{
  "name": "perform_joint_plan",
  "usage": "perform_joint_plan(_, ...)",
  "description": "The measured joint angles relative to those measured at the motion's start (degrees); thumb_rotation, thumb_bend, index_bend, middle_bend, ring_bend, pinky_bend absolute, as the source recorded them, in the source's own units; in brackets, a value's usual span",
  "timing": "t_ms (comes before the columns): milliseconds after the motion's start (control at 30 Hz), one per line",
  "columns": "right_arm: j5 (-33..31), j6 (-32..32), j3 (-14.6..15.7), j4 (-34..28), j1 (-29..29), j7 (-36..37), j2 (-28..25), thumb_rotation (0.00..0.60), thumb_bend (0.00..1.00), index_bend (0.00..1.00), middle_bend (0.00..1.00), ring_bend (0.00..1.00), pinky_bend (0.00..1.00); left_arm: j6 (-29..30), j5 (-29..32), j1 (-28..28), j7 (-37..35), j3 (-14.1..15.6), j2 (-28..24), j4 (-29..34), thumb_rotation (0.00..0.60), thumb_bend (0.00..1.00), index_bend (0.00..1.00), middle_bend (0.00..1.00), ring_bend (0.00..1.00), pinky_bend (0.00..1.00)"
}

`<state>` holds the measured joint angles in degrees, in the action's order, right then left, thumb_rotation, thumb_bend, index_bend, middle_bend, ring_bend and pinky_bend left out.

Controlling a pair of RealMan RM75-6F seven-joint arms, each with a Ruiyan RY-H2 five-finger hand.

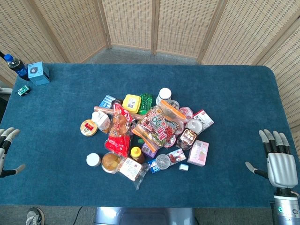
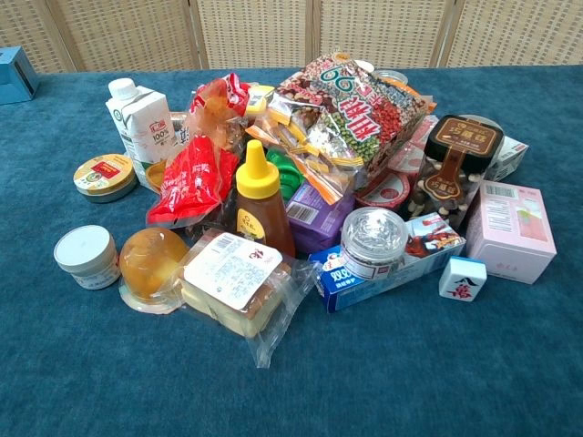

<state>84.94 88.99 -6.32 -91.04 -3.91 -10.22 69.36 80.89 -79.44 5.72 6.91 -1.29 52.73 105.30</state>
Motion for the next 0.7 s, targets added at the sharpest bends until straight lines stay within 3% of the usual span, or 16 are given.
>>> perform_joint_plan(400,-0.1,0.2,-0.1,-0.4,0.1,0.0,-0.1,0.496,0.0,0.0,0.0,0.0,0.0,-3.8,-1.4,1.7,0.8,0.8,2.2,-0.2,0.6,0.03,0.1,0.0,0.0,0.0)
perform_joint_plan(700,-0.1,0.3,-0.2,-0.7,0.1,0.3,-0.4,0.493,0.0,0.0,0.0,0.0,0.0,-13.9,-1.4,7.9,4.1,0.7,8.4,-0.8,0.6,0.03,0.1,0.0,0.0,0.0)
